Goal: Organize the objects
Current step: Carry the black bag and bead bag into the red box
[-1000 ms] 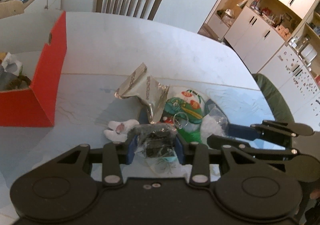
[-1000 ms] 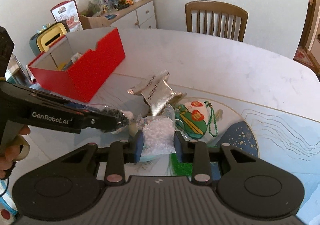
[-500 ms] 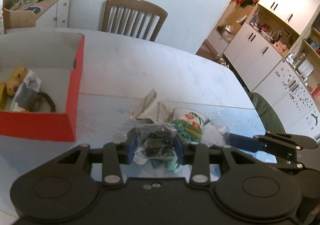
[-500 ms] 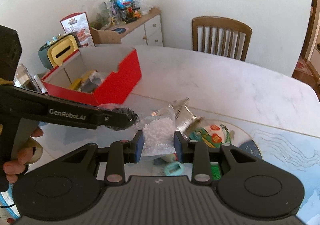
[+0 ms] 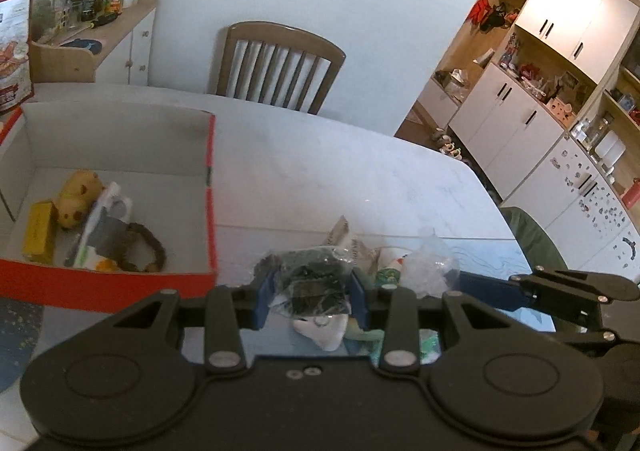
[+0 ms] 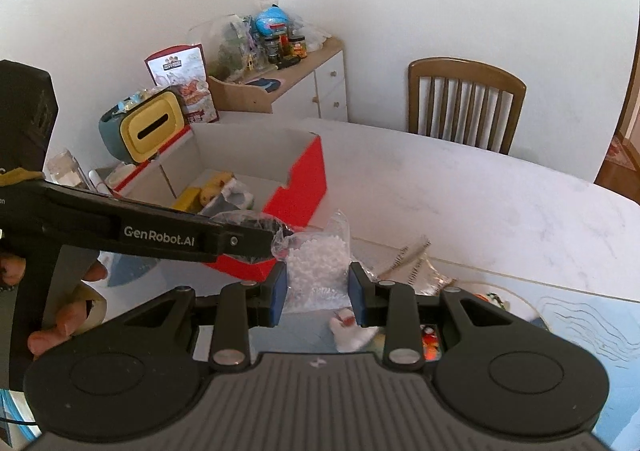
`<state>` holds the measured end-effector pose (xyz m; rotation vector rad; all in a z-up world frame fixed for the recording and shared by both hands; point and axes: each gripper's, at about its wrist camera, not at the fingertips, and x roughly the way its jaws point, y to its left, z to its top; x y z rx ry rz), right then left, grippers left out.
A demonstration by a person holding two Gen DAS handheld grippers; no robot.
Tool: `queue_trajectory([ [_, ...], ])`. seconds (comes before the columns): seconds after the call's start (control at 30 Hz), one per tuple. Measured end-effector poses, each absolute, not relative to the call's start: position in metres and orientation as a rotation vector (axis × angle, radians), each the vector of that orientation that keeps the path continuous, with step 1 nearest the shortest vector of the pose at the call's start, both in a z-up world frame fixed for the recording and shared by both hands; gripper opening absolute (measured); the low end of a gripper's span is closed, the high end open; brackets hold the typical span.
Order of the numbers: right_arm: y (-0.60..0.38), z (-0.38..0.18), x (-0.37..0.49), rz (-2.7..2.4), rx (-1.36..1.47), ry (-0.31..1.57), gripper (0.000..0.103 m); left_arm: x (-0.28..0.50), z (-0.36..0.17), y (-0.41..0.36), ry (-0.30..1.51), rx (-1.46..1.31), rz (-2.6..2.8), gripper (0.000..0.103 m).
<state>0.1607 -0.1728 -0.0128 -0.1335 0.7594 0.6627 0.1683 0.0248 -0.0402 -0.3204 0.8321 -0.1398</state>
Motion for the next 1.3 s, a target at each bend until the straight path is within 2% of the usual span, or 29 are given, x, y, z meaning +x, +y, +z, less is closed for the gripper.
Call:
queue_trajectory([
  [0.7,-0.073,-0.006,0.168,0.669,-0.131,0.751,0.032,0.173,-0.03,0.128,0.797,-0.312,-0.078,0.038],
  [1.3,0.009,-0.044,0.22,0.642,-0.166,0.828,0.032,0.216,-0.057,0.207,0.841,-0.323,0.035,0.038],
])
